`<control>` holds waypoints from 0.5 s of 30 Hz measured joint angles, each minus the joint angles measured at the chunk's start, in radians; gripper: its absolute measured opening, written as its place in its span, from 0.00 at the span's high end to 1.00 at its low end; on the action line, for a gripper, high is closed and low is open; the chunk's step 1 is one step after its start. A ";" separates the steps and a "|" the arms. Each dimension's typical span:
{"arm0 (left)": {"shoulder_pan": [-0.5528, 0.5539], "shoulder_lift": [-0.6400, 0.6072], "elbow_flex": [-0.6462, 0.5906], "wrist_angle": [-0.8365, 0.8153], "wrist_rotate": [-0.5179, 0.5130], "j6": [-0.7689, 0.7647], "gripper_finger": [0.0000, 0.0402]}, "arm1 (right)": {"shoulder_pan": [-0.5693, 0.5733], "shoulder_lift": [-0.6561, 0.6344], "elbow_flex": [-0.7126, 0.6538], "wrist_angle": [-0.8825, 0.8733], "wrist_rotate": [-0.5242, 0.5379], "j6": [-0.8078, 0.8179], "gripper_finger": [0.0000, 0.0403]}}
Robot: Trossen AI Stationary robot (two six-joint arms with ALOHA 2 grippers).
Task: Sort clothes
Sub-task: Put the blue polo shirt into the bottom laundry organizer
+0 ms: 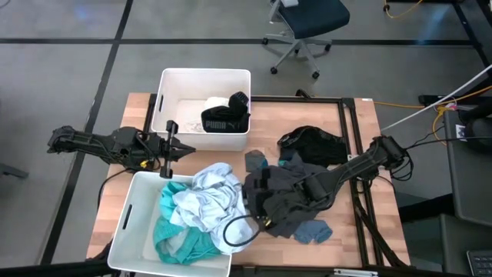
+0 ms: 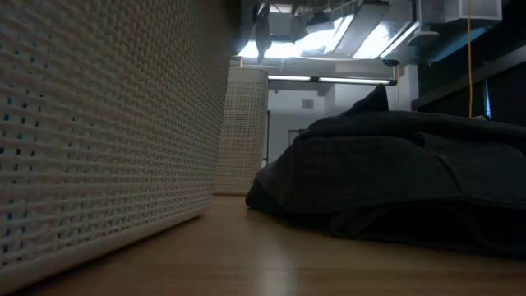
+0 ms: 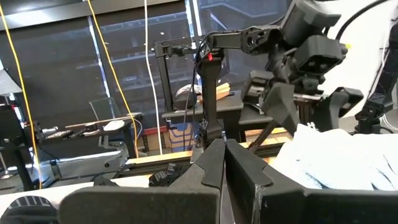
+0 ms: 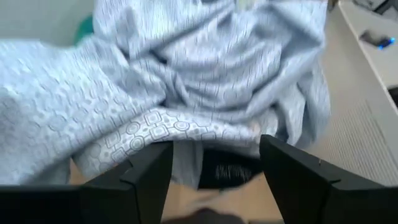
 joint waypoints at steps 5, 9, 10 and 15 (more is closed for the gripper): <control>0.000 0.000 0.000 0.000 0.000 0.000 0.99 | -0.023 0.010 0.000 0.046 -0.013 -0.046 0.40; 0.000 0.000 0.000 0.000 0.000 0.000 0.99 | -0.051 0.034 0.000 0.137 -0.066 -0.061 0.40; 0.000 0.000 0.000 0.000 0.000 0.000 0.99 | -0.059 0.045 0.000 0.169 -0.087 -0.073 0.40; 0.000 0.000 0.000 0.001 0.000 0.000 0.99 | -0.074 0.112 0.000 0.341 -0.171 -0.152 0.40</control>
